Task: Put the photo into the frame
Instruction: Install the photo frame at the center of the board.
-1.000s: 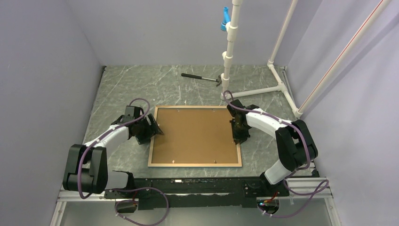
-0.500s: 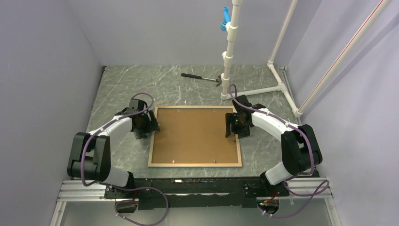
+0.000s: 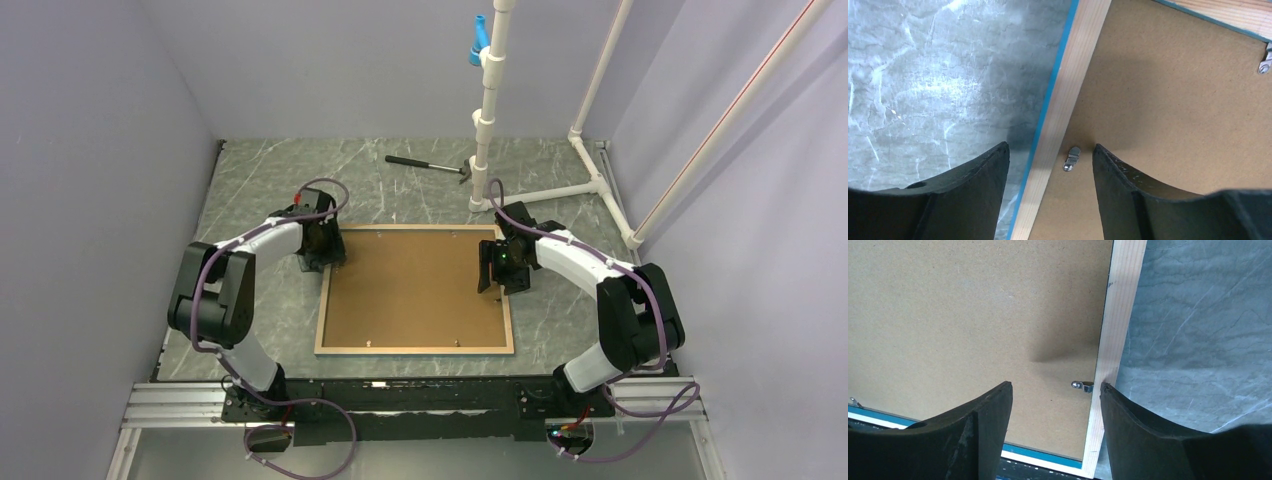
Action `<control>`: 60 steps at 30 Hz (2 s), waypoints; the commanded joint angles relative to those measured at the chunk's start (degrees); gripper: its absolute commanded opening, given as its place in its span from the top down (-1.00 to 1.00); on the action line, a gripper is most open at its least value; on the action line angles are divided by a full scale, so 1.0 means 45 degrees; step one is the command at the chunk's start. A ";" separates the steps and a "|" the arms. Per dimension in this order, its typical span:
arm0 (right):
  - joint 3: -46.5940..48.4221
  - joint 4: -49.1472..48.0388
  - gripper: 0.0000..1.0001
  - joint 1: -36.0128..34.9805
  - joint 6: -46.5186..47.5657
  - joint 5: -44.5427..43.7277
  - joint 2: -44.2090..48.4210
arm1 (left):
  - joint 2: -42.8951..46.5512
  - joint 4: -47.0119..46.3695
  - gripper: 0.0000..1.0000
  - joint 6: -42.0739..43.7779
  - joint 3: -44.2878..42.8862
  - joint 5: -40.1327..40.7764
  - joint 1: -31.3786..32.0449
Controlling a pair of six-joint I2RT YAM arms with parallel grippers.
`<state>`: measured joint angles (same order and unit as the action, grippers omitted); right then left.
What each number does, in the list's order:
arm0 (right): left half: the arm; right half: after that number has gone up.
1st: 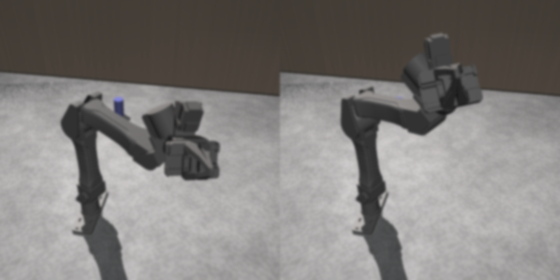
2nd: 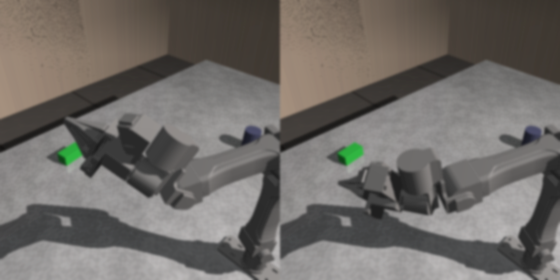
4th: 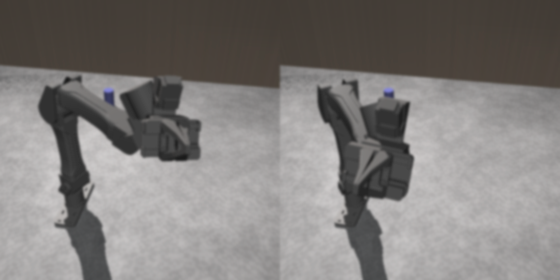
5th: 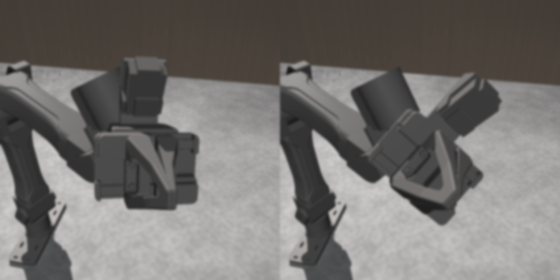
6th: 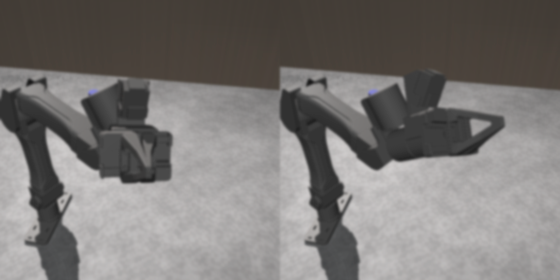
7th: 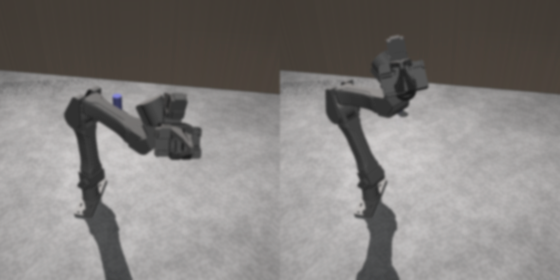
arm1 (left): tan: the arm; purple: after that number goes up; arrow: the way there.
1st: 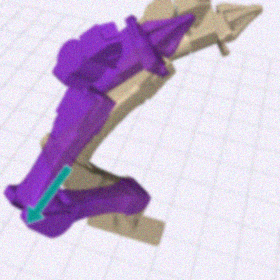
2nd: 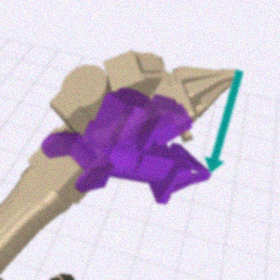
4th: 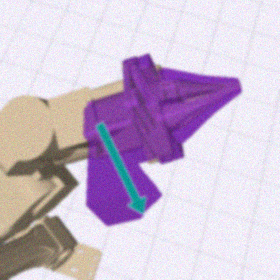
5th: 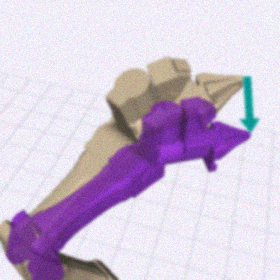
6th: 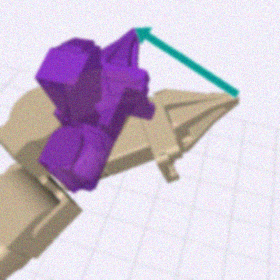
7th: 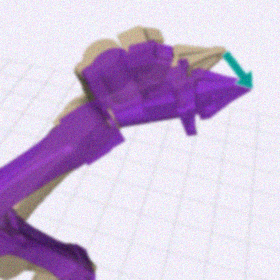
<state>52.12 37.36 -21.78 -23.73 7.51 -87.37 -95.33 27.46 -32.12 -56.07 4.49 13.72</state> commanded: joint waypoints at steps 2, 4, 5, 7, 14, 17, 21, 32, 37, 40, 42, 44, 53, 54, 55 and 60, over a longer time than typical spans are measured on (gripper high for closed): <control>-0.0032 -0.0245 -0.33 0.0038 0.0095 0.0139 -0.0161 | -0.0475 0.0473 -0.17 0.0323 -0.0297 0.1031 0.0220; 0.0041 -0.0196 -0.33 0.0035 0.0095 0.0102 -0.0202 | -0.0459 0.0459 0.09 0.0365 -0.0193 0.0986 0.0262; 0.0071 -0.0166 -0.33 0.0048 0.0096 0.0108 -0.0197 | -0.0425 0.0445 0.21 0.0371 -0.0127 0.0942 0.0266; 0.0115 -0.0159 -0.33 0.0052 0.0089 0.0125 -0.0182 | -0.0238 0.0357 0.57 0.0394 0.0066 0.0784 0.0272; 0.0109 -0.0187 -0.33 0.0082 0.0097 0.0195 -0.0196 | 0.0385 0.0296 1.00 0.0394 0.0276 0.0448 0.0272; 0.0026 -0.0246 -0.33 0.0085 0.0097 0.0265 -0.0161 | 0.0650 0.0343 0.97 0.0300 0.0182 0.0255 0.0272; -0.0079 -0.0290 -0.34 0.0075 0.0111 0.0302 -0.0165 | 0.1016 0.0315 0.40 0.0074 0.0156 -0.0042 0.0268; -0.0212 -0.0377 -0.34 0.0073 0.0175 0.0402 -0.0260 | 0.0711 0.0244 0.22 -0.0010 0.0260 -0.0011 0.0291; -0.0234 -0.0360 -0.34 0.0087 0.0204 0.0402 -0.0271 | -0.0034 0.0555 0.65 -0.0038 0.0294 0.0550 0.0350; -0.0253 -0.0330 -0.34 0.0089 0.0214 0.0373 -0.0232 | -0.0287 0.0581 0.91 0.0006 0.0365 0.0690 0.0398; -0.0266 -0.0287 -0.34 0.0074 0.0217 0.0363 -0.0191 | -0.0186 0.0532 1.00 0.0042 0.0450 0.0682 0.0419; -0.0290 -0.0261 -0.34 0.0085 0.0196 0.0377 -0.0126 | -0.0001 0.0452 1.00 0.0090 0.0480 0.0538 0.0426; -0.0700 -0.0133 -0.35 0.0082 0.0108 0.0463 0.0308 | 0.2275 0.1063 0.28 0.0203 0.0503 0.0130 0.0429; -0.0778 -0.0173 -0.36 0.0080 0.0066 0.0510 0.0350 | 0.2646 0.1136 0.11 0.0240 0.0567 0.0085 0.0429; -0.0839 -0.0229 -0.36 0.0075 0.0032 0.0577 0.0370 | 0.3030 0.1198 -0.07 0.0282 0.0620 0.0038 0.0446; -0.0910 -0.0534 -0.36 -0.0078 -0.0160 0.0858 0.0227 | 0.5042 0.1600 -0.57 0.0516 0.0944 -0.0179 0.0656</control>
<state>49.93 35.22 -21.45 -23.51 8.32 -85.38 -79.96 33.15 -30.55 -52.38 5.37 15.81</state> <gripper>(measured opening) 0.678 0.723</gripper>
